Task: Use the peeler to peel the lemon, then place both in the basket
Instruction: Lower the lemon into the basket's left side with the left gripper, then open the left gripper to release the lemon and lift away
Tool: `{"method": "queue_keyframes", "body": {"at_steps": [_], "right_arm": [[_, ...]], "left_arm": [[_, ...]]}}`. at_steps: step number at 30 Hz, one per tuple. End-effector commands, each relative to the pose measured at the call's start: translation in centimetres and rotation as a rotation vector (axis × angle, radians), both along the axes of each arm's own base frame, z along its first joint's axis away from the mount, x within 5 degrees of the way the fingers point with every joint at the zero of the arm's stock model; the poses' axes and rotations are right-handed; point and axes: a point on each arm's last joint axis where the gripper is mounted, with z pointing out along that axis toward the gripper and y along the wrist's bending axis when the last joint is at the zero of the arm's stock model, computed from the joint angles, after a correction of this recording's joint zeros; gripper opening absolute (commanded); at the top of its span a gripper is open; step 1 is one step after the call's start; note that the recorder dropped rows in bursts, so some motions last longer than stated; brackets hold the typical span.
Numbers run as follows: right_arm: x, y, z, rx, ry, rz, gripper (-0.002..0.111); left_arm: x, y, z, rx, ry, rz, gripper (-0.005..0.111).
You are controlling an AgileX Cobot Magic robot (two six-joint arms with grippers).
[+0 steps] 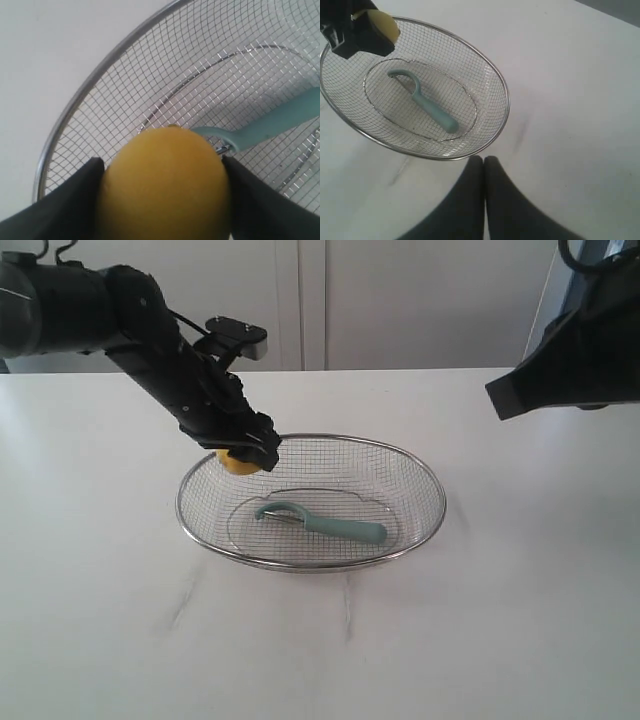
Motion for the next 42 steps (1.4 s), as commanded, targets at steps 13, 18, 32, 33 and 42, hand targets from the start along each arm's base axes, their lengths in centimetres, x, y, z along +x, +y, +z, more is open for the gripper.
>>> {"method": "queue_keyframes", "body": {"at_steps": [13, 18, 32, 33, 42], "right_arm": [[-0.2, -0.1, -0.1, -0.006, 0.009, -0.005, 0.000], [-0.2, -0.1, -0.1, -0.006, 0.009, -0.005, 0.000], [-0.2, -0.1, -0.1, -0.006, 0.009, -0.005, 0.000], [-0.2, -0.1, -0.1, -0.006, 0.009, -0.005, 0.000], [-0.2, -0.1, 0.0, -0.002, 0.000, -0.004, 0.000]], "left_arm": [[0.2, -1.0, -4.7, 0.047, 0.138, -0.017, 0.000], [0.2, -1.0, -4.8, 0.047, 0.139, -0.017, 0.000], [0.2, -1.0, -4.8, 0.047, 0.141, -0.015, 0.049], [0.2, -1.0, -4.8, 0.048, 0.142, -0.016, 0.056], [-0.1, -0.9, -4.4, 0.045, 0.165, -0.004, 0.078]]}}
